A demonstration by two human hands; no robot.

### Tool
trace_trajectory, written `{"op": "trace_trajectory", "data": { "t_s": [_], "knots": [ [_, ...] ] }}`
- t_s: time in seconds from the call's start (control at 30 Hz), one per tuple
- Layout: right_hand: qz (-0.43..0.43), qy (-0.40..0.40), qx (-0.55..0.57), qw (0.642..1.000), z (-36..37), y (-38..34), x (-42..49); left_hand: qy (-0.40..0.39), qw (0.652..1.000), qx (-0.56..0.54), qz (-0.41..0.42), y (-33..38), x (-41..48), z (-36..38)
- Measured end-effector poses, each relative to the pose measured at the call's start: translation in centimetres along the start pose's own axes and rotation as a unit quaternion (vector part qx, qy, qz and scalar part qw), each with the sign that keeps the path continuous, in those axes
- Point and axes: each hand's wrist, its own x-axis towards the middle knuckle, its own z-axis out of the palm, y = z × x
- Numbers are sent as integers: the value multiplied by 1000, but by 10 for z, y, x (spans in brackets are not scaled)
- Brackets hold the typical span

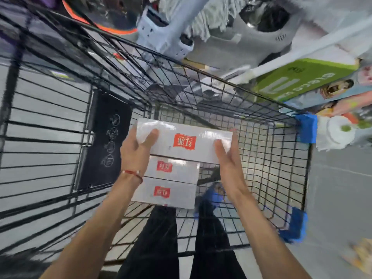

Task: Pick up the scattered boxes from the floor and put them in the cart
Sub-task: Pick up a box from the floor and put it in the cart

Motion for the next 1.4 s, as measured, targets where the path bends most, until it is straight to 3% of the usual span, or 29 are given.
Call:
{"op": "trace_trajectory", "data": {
  "t_s": [0.33,0.7,1.27,1.4],
  "knots": [
    [35,24,-23,999,43,71,65,-8,996,61,-61,-72,76,2],
    [43,23,-1,999,59,99,91,-35,985,119,-120,-88,102,5],
    [67,-36,-51,996,53,103,87,13,990,115,-79,-96,79,11],
    [87,-2,-71,994,46,91,57,21,989,124,-78,-90,65,5]
  ]
}}
